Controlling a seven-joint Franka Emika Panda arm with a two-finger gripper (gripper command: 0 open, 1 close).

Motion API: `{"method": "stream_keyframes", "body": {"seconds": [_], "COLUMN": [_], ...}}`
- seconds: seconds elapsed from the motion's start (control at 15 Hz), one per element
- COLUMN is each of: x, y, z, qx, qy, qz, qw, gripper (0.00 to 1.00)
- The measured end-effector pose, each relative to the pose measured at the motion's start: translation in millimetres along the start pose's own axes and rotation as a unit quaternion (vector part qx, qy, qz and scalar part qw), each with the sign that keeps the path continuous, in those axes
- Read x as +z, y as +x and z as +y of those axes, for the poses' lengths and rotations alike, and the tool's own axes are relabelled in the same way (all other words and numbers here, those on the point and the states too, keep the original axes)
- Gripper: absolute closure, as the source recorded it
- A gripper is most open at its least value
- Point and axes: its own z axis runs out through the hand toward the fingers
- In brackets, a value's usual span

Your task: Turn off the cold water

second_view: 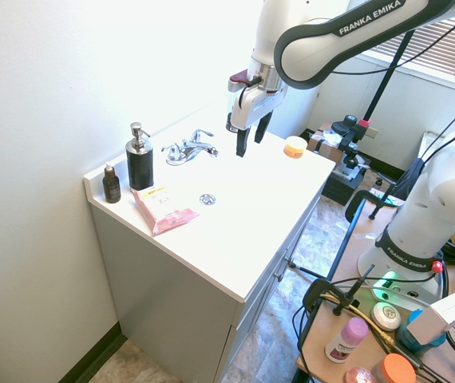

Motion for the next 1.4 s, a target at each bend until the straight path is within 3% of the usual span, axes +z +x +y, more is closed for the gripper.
{"method": "stream_keyframes", "body": {"seconds": [0.2,0.47,0.8,1.07,1.4], "x": [-0.9,-9.9,28.9,46.5,79.9], "y": [2.4,45.4,112.9,136.4,158.6], "z": [-0.6,-19.4,-53.2,-67.5,-52.9], "qx": [0.009,0.079,0.116,0.125,0.143], "qy": [0.001,-0.006,-0.034,-0.044,-0.068], "qz": [0.005,0.048,0.074,0.084,0.078], "qw": [1.000,0.996,0.990,0.988,0.984], "gripper": [0.00,0.00,0.00,0.00,0.00]}}
